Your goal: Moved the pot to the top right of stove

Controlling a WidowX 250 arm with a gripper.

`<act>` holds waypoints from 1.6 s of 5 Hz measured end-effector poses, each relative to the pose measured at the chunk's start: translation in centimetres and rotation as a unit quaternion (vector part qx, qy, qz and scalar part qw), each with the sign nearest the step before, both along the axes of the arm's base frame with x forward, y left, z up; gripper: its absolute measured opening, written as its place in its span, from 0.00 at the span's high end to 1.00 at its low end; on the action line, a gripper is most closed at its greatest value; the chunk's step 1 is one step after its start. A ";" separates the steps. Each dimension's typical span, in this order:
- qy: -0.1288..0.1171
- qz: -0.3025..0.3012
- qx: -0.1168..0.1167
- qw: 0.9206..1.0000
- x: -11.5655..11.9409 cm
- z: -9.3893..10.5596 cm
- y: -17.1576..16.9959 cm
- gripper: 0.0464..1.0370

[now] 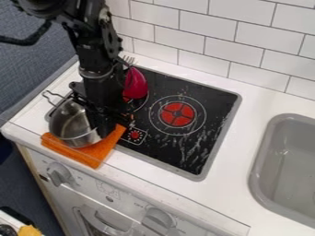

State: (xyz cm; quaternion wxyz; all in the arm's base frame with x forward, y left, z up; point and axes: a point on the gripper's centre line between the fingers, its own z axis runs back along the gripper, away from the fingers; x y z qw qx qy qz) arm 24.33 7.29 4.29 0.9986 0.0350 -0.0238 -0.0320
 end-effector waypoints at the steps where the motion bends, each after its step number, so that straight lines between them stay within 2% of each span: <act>1: -0.021 -0.014 -0.002 1.000 0.5 1.5 -1.3 0.97; 2: -0.056 -0.080 0.000 0.995 2.9 3.5 -5.8 0.97; 3: -0.085 -0.150 0.001 0.985 5.8 4.9 -10.8 0.97; 4: -0.071 -0.166 -0.004 0.984 8.6 4.0 -14.1 0.97; 5: -0.035 -0.148 -0.007 0.988 11.1 1.7 -15.9 0.97; 6: 0.021 -0.126 -0.002 0.992 12.6 -1.4 -16.3 0.97; 7: 0.046 -0.121 -0.003 0.992 13.2 -2.7 -16.5 0.94; 8: 0.051 -0.131 -0.011 0.990 13.0 -2.9 -16.4 0.75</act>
